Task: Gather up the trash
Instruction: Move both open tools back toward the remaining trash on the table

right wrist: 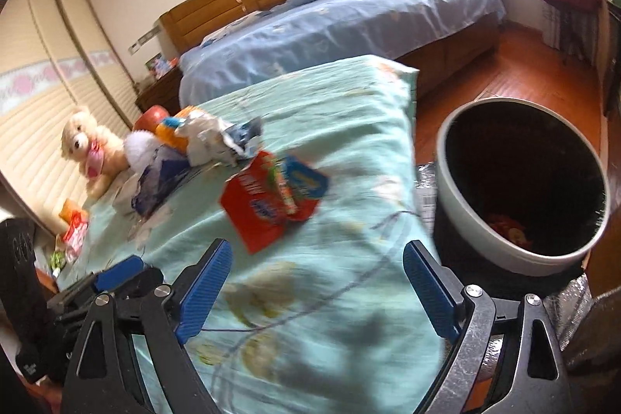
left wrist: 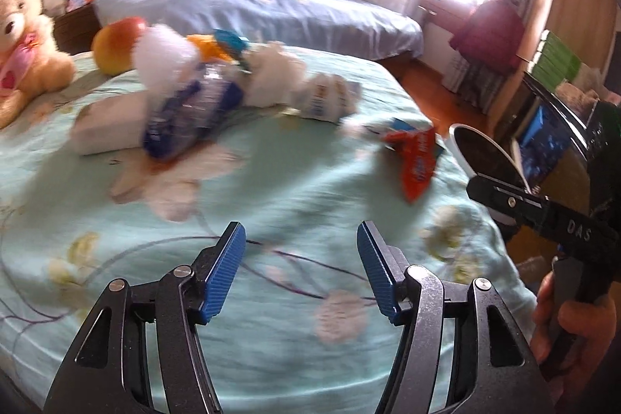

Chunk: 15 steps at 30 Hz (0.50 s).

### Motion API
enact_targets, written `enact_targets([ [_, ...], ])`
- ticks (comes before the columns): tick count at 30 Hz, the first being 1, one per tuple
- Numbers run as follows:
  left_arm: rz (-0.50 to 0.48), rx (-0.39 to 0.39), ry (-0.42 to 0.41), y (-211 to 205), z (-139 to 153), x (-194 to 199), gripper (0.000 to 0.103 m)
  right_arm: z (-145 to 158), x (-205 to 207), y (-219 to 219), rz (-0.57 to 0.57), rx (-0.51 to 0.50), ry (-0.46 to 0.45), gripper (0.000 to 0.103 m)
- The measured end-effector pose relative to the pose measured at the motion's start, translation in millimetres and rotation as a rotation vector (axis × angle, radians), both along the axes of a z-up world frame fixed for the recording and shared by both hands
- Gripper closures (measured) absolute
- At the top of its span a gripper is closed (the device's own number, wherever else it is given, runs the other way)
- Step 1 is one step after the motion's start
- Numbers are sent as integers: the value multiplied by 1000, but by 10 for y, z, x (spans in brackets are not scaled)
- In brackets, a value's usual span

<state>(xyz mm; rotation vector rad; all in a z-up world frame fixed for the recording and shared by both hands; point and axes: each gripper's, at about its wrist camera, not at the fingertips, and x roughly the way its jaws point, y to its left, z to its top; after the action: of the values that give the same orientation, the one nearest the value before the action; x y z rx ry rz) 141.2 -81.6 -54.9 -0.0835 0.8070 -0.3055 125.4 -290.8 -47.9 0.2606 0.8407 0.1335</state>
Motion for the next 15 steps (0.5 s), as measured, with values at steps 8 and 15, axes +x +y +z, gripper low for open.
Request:
enact_targets([
  [8, 63, 60, -33, 326, 61, 267, 34, -42, 199, 306, 40, -39, 10, 12],
  [15, 71, 143, -35, 438, 62, 644, 32, -87, 379, 373, 34, -70, 30, 12],
])
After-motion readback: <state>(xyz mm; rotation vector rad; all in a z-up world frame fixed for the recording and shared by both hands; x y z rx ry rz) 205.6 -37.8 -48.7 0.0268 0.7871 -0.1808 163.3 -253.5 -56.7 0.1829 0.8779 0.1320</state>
